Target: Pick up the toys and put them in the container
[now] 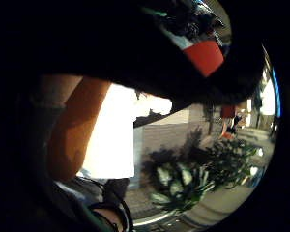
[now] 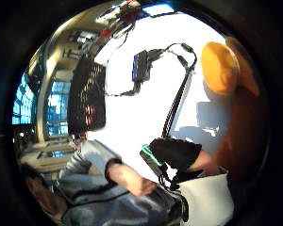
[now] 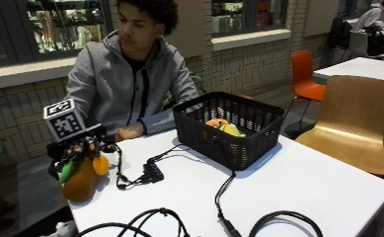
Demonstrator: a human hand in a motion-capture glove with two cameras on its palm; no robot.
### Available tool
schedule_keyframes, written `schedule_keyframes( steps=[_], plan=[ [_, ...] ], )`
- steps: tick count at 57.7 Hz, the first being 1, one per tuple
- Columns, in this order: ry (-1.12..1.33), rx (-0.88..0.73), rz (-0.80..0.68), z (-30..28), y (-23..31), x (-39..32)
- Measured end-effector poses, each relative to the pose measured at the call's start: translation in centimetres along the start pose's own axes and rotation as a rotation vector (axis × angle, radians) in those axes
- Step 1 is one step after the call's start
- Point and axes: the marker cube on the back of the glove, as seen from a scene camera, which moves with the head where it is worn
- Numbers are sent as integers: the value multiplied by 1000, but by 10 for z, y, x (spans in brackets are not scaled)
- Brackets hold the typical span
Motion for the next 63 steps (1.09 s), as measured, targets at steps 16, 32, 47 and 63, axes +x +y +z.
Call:
schedule_keyframes(
  steps=[16,32,47,63],
  plan=[
    [-124,-133,238,17,-5,20],
    [157,-20,204,17,-29,-3],
    [-72,-32,148,12,-19,12],
    [-188,15,11,-11,-10,-21]
  ],
)
